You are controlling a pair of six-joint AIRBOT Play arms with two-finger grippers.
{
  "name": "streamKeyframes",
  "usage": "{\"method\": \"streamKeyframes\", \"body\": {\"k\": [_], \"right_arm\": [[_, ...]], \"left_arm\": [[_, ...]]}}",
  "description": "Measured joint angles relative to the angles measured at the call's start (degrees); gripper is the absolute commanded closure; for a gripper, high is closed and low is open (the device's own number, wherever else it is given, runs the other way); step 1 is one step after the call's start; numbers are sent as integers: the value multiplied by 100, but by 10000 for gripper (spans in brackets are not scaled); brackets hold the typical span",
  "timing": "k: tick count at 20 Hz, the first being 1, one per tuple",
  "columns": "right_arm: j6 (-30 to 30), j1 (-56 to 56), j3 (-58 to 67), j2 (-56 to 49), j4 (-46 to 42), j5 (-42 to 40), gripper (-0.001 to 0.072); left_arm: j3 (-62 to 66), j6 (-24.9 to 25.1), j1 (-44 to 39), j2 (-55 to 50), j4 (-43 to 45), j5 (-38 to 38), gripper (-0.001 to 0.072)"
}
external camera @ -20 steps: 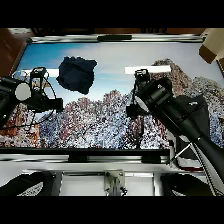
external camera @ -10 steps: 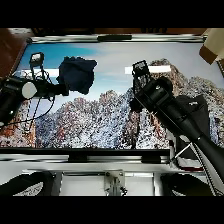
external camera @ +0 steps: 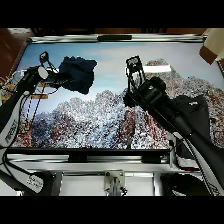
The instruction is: Fold the shirts.
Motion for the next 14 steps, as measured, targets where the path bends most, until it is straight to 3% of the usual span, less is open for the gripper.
{"method": "streamKeyframes", "body": {"k": [2,3,4,5,9,14], "right_arm": [[2,0,0,-136,50,-37,101],[4,-2,0,-188,83,-44,101],[4,-2,0,-232,96,-52,101],[4,0,0,-264,114,-70,101],[7,0,0,-299,94,-79,101],[133,0,55,302,-254,26,101]], "left_arm": [[402,114,66,-520,-304,17,52],[564,153,92,-732,-428,28,173],[678,177,103,-887,-540,52,486],[769,205,118,-1016,-656,79,677],[1056,901,52,-997,-1281,116,678],[1447,2312,-474,525,-1762,-50,678]]}}
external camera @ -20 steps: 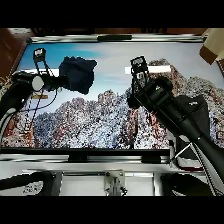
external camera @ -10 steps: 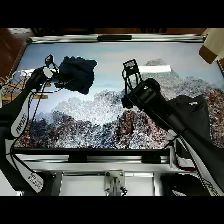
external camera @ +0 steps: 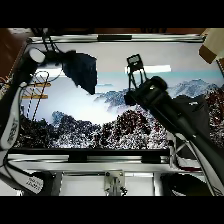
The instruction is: Fold the shirts.
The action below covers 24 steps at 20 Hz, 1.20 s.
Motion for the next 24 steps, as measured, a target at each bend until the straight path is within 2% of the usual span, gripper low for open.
{"method": "streamKeyframes", "body": {"k": [2,6,8,11,13,16,17,18,19,21,22,24], "right_arm": [[149,0,24,507,-192,212,101],[337,0,42,1740,-402,800,101],[490,0,46,2293,-385,1113,101],[664,-2,44,2813,-55,1488,101],[739,0,-26,2931,249,1615,101],[852,0,-437,2920,560,1687,101],[925,0,-656,2872,638,1681,101],[1012,0,-918,2798,704,1591,101],[1102,0,-1191,2706,765,1495,102],[1231,0,-1626,2463,857,1266,101],[1248,0,-1762,2334,885,1185,101],[1220,0,-1937,2096,929,1051,101]], "left_arm": [[74,400,-308,968,-83,-140,678],[118,710,-769,2677,-90,-986,679],[-37,579,-979,3268,33,-1692,678],[-957,55,-1340,3853,297,-2339,677],[-2017,-284,-1744,4046,332,-2253,676],[-3829,-660,-2546,4046,-120,-1034,676],[-4328,-732,-2798,3967,-385,-490,637],[-4778,-789,-3018,3849,-658,7,330],[-5080,-835,-3163,3720,-909,372,-13],[-5421,-922,-3246,3484,-1305,675,-13],[-5458,-905,-3123,3425,-1447,577,-13],[-5327,-811,-2527,3401,-1499,-186,-10]]}}
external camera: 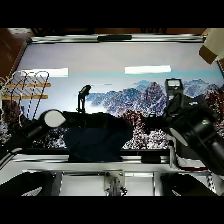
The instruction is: Fold the shirts.
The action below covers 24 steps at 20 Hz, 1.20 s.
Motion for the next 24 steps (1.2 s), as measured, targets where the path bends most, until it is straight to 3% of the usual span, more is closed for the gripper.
{"method": "streamKeyframes", "body": {"k": [4,7,11,12,13,15,17,20,23,24], "right_arm": [[-564,-236,-144,-286,431,-212,101],[-1342,-920,-179,-498,1344,-350,101],[-2330,-1694,-201,-914,2398,-468,101],[-2527,-1786,-225,-1047,2575,-466,101],[-2671,-1840,-264,-1174,2704,-479,101],[-2914,-1902,-387,-1434,2957,-516,101],[-3119,-1904,-535,-1665,3331,-686,100],[-3410,-1735,-717,-2000,3770,-1137,99],[-3569,-1401,-793,-2396,3978,-1641,99],[-3595,-1283,-809,-2538,4024,-1814,99]], "left_arm": [[334,15,1965,376,732,-2284,-10],[-72,92,3261,918,1598,-3331,-11],[-1390,396,4035,1403,1711,-3506,-8],[-1720,472,4081,1445,1576,-3388,-1],[-2044,542,4089,1473,1399,-3211,60],[-2527,638,4006,1488,1182,-2785,64],[-2798,693,3849,1447,1038,-2413,209],[-2977,730,3650,1342,918,-1888,538],[-3047,750,3558,1281,857,-1663,676],[-3053,754,3552,1268,852,-1598,676]]}}
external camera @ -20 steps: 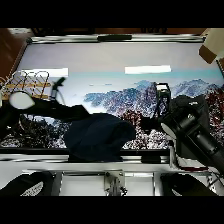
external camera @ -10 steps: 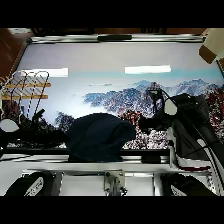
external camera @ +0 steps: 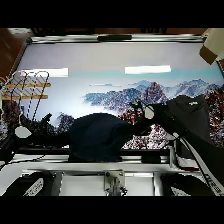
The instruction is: Fold the shirts.
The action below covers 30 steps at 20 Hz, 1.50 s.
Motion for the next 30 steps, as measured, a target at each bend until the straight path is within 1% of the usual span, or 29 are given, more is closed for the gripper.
{"method": "streamKeyframes", "body": {"k": [3,4,5,6,9,11,13,15,18,21,24,26,27,28,30], "right_arm": [[-33,260,-20,-358,83,-446,101],[-17,317,-15,-461,118,-535,151],[4,350,-15,-520,151,-645,429],[2,380,-13,-581,175,-802,624],[63,411,15,-551,17,-966,635],[122,363,118,-273,-376,-949,635],[131,354,293,190,-767,-706,634],[153,323,535,734,-1329,-455,634],[151,313,1134,1738,-2138,-42,634],[302,297,1982,2741,-2796,35,634],[599,302,2787,3517,-3064,-68,634],[761,304,3128,3899,-3067,-33,634],[822,304,3235,4048,-3047,118,634],[874,306,3314,4140,-3027,367,634],[929,308,3392,4166,-2986,1032,634]], "left_arm": [[-7,4,-28,-9,-11,52,676],[-9,7,-35,-9,-20,63,677],[-9,7,-35,-9,-22,68,676],[-9,9,-35,-11,-24,74,677],[111,28,-37,-9,-22,63,678],[420,103,-39,2,-17,-11,678],[1025,149,-37,28,52,-111,678],[1882,184,-39,87,136,-227,678],[3768,199,-39,208,216,-382,678],[5899,201,-37,293,254,-417,678],[7737,52,-39,352,326,-452,678],[8487,-83,-42,435,494,-496,678],[8717,-168,-42,492,647,-540,678],[8891,-273,-39,549,844,-632,678],[9062,-417,-39,608,1222,-1088,678]]}}
